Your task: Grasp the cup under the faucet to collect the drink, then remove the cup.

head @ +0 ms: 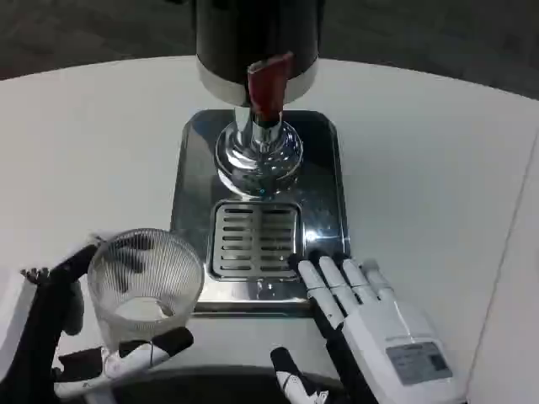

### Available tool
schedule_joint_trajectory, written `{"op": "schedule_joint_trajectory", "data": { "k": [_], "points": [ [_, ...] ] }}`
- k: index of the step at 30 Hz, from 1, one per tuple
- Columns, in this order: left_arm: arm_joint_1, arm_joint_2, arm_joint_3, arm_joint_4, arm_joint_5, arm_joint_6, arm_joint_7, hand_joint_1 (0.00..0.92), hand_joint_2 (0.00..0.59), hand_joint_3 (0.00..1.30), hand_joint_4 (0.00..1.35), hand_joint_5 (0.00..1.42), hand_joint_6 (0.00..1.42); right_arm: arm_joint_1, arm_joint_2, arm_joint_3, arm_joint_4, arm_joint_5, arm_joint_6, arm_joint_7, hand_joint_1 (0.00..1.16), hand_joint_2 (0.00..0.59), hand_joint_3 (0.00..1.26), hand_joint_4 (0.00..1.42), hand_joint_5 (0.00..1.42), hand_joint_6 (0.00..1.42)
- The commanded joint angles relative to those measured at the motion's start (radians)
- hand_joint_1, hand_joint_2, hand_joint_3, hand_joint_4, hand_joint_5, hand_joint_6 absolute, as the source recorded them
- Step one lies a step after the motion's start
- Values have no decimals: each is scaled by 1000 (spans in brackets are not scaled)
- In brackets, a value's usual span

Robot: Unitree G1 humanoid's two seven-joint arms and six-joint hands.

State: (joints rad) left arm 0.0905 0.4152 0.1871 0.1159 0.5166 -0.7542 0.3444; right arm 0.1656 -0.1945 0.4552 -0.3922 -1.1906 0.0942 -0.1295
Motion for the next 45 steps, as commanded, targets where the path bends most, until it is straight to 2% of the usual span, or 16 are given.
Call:
{"op": "schedule_joint_trajectory", "data": {
  "k": [1, 5, 15, 22, 25, 29, 36, 45],
  "points": [
    [12, 7, -1, -25, -4, -24, 1, 525, 121, 891, 1043, 1184, 1269, 75, -12, 16, -67, -14, -19, -33, 221, 447, 53, 0, 0, 0],
    [11, 4, -5, -27, -5, -19, 0, 525, 121, 891, 1043, 1184, 1269, 115, -13, 21, -83, -15, -14, -30, 219, 447, 59, 0, 0, 0],
    [-4, 0, -9, -24, -4, -6, 1, 525, 121, 891, 1043, 1184, 1269, 82, 2, 8, -68, -7, -8, -23, 232, 454, 63, 0, 0, 0],
    [-78, -53, -29, -22, 32, 80, 32, 525, 121, 891, 1043, 1184, 1269, 85, 8, 0, -80, -6, 0, -14, 241, 462, 64, 0, 0, 0],
    [-144, -77, -52, 1, 65, 113, 56, 525, 121, 892, 1043, 1184, 1278, 87, 11, -6, -85, -4, 3, -9, 244, 464, 64, 0, 0, 0],
    [-215, -86, -83, 52, 101, 140, 88, 526, 120, 892, 1043, 1184, 1269, 95, 17, -14, -93, -1, 12, 0, 248, 466, 68, 0, 0, 0],
    [-295, -76, -134, 140, 145, 164, 150, 526, 120, 892, 1043, 1184, 1282, 127, 30, -27, -116, -5, 23, -6, 272, 459, 74, 0, 0, 0],
    [-414, -65, -202, 321, 189, 177, 265, 526, 119, 892, 1043, 1184, 1284, 118, 28, -54, -116, 15, 17, -7, 284, 471, 74, 0, 0, 0]
  ]
}}
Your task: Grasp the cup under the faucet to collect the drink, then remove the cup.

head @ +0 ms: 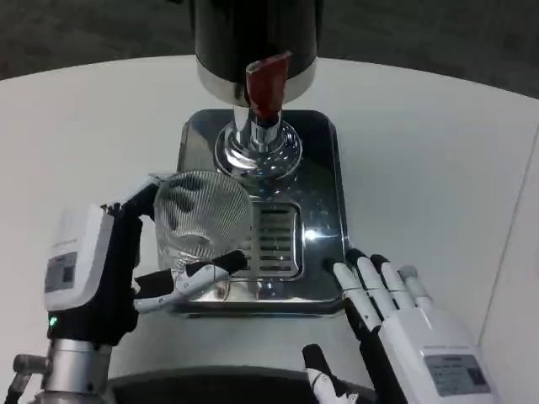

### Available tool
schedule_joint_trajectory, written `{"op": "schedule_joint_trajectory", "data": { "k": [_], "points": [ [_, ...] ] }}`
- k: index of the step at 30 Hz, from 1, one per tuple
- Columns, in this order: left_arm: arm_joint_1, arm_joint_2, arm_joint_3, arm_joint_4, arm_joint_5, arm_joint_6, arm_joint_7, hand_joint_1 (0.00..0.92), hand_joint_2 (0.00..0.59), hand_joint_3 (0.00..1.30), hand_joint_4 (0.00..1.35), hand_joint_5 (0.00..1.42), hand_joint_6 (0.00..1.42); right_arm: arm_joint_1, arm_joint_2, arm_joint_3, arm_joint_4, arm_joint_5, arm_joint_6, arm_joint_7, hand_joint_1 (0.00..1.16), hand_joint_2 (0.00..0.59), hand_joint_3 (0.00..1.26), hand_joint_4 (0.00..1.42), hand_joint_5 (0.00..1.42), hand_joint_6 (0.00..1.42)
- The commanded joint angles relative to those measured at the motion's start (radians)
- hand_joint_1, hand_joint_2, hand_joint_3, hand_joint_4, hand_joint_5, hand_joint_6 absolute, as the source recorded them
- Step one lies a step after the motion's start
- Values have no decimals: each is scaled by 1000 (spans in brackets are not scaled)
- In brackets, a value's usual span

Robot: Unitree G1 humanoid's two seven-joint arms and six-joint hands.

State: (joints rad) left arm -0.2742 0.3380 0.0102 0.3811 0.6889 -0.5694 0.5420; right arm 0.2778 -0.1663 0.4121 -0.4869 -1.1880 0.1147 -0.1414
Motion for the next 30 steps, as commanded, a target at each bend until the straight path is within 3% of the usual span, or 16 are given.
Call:
{"op": "schedule_joint_trajectory", "data": {
  "k": [1, 16, 30],
  "points": [
    [-64, 14, -34, 76, 20, -7, 79, 526, 119, 892, 1043, 1184, 1284, 7, -1, -13, -23, 14, -4, 6, 285, 472, 74, 0, 0, 0],
    [-325, -13, -158, 393, 0, -29, 133, 526, 119, 892, 1043, 1184, 1286, 67, -3, -13, -50, 24, -12, 5, 295, 475, 74, 0, 0, 0],
    [-375, -17, -242, 492, 3, -41, 162, 534, 114, 892, 1034, 1184, 1286, 87, -5, -18, -67, 36, -12, 17, 312, 467, 83, 1, 1, 15]
  ]
}}
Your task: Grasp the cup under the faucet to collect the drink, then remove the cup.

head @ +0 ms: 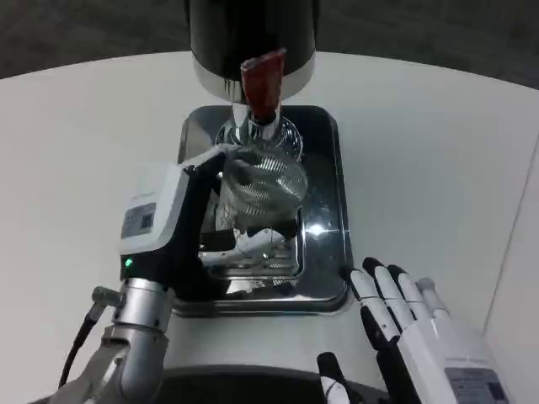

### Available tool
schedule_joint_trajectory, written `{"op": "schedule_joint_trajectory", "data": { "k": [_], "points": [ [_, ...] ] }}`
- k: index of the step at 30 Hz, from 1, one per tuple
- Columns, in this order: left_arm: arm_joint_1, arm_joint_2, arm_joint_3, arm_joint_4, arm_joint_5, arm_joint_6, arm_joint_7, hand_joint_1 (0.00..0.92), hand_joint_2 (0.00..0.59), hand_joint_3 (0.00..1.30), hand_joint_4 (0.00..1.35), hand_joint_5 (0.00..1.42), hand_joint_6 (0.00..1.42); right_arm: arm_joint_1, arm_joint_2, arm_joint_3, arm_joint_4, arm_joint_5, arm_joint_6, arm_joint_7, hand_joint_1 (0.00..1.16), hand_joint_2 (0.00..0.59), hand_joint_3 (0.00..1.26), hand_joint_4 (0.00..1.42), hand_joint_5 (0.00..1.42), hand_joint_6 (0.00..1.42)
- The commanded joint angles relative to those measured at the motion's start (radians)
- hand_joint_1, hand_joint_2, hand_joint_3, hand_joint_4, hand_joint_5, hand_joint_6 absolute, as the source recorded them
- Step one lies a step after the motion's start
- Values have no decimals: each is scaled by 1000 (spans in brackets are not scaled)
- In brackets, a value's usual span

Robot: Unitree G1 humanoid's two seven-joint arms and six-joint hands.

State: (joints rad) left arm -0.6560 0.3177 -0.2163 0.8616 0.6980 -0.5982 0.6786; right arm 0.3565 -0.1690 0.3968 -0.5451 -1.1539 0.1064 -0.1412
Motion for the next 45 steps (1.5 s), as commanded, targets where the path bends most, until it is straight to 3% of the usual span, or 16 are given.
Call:
{"op": "schedule_joint_trajectory", "data": {
  "k": [1, 7, 10, 13, 18, 26, 30, 37, 45],
  "points": [
    [12, 5, -16, 11, -7, -9, 28, 534, 114, 892, 1031, 1184, 1286, 6, -1, -4, -9, 5, -2, 20, 313, 467, 83, 1, 1, 15],
    [23, 16, -22, 24, -8, 5, 29, 530, 82, 906, 971, 1116, 1200, 1, 5, -7, -3, 15, 1, 27, 330, 476, 86, 11, 22, 42],
    [34, 23, -28, 19, -12, 19, 32, 524, 75, 844, 896, 1043, 1113, 0, 7, -8, 1, 19, 1, 29, 336, 476, 94, 11, 34, 64],
    [38, 33, -47, 21, 1, 40, 39, 450, 91, 679, 661, 876, 943, -7, 3, -5, 1, 16, -4, 35, 341, 476, 101, 22, 72, 145],
    [46, 36, -57, 20, -23, 43, 23, 345, 105, 302, 270, 503, 443, -15, 4, 5, 4, 15, -3, 44, 343, 476, 105, 22, 95, 201],
    [72, 50, -68, -32, -20, 63, 33, 261, 64, 138, 122, 426, 338, -35, 8, 10, 19, 25, 0, 63, 344, 476, 115, 22, 108, 265],
    [93, 60, -43, -67, -54, 58, 12, 176, 28, 4, 2, 313, 227, -40, 9, 11, 25, 32, 0, 67, 344, 476, 118, 22, 108, 268],
    [191, 83, 34, -210, -176, 27, -90, 26, 0, 0, 0, 220, 126, -44, 9, 9, 27, 38, -2, 69, 344, 476, 123, 30, 108, 273],
    [347, 83, 207, -472, -512, 28, -364, 0, 0, 0, 0, 155, 95, -49, 8, 13, 28, 48, -3, 79, 368, 483, 134, 32, 108, 297]
  ]
}}
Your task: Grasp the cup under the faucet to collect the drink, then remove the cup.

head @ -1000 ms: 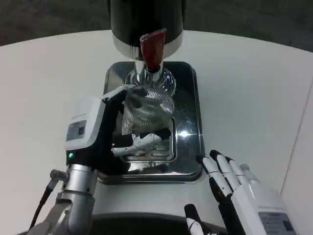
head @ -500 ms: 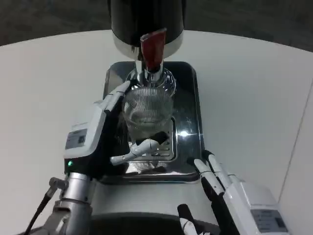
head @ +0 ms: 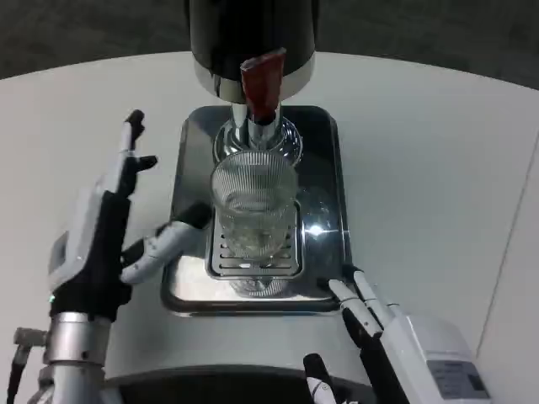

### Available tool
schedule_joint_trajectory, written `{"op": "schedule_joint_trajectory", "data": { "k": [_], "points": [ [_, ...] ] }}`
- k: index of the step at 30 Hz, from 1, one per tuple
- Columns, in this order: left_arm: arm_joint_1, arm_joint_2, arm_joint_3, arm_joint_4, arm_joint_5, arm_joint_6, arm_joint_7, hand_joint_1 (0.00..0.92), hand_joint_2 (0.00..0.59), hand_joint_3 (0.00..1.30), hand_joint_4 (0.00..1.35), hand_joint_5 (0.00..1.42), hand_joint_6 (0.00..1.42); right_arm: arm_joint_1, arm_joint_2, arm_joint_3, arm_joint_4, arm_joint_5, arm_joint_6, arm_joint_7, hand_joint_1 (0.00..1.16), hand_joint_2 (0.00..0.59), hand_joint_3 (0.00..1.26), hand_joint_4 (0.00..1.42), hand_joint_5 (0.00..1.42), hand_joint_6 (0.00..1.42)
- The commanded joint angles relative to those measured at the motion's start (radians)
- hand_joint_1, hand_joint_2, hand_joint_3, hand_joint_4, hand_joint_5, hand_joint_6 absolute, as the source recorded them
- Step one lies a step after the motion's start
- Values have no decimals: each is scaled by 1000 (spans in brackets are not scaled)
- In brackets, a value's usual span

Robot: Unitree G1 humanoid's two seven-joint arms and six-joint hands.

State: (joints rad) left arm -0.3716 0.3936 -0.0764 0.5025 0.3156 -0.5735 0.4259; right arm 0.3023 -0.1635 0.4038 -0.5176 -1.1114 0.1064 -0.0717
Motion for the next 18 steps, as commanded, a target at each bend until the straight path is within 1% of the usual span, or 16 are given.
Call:
{"op": "schedule_joint_trajectory", "data": {
  "k": [1, 3, 4, 5, 6, 8, 10, 12, 16, 18],
  "points": [
    [75, 3, 85, -141, -174, 13, -150, 0, 0, 0, 0, 131, 92, 2, 2, 8, 2, 3, -2, 12, 390, 483, 134, 32, 112, 308],
    [98, -3, 115, -194, -291, 34, -249, 0, 12, 0, 0, 72, 43, -2, 3, 9, 3, 3, -2, 15, 398, 483, 134, 32, 112, 314],
    [105, -6, 126, -212, -325, 44, -284, 0, 25, 0, 0, 49, 26, -3, 5, 10, 3, 4, -1, 16, 400, 483, 134, 32, 112, 316],
    [119, -3, 139, -253, -394, 61, -342, 0, 30, 0, 0, 21, 5, -5, 7, 9, 1, 7, 0, 16, 401, 483, 134, 32, 112, 317],
    [132, 1, 152, -298, -461, 83, -398, 0, 36, 0, 0, 4, 1, -6, 9, 8, 0, 9, 0, 16, 403, 483, 134, 32, 112, 318],
    [150, 5, 175, -365, -547, 119, -480, 0, 52, 0, 0, 0, 0, -7, 11, 7, -5, 10, 1, 15, 409, 482, 134, 32, 109, 311],
    [159, 14, 196, -422, -602, 152, -542, 0, 65, 0, 0, 0, 0, -7, 12, 7, -9, 10, 0, 15, 412, 482, 134, 32, 109, 309],
    [168, 22, 225, -504, -682, 196, -604, 0, 76, 0, 0, 0, 0, 1, 12, 10, -17, 12, -3, 17, 413, 482, 134, 32, 107, 309],
    [173, 17, 267, -606, -796, 286, -683, 0, 88, 0, 0, 7, 28, 17, 14, 19, -27, 12, -5, 20, 416, 482, 134, 32, 101, 311],
    [158, 36, 284, -657, -854, 332, -733, 0, 89, 0, 0, 6, 30, 25, 18, 28, -29, 8, -5, 18, 417, 482, 134, 32, 100, 311]
  ]
}}
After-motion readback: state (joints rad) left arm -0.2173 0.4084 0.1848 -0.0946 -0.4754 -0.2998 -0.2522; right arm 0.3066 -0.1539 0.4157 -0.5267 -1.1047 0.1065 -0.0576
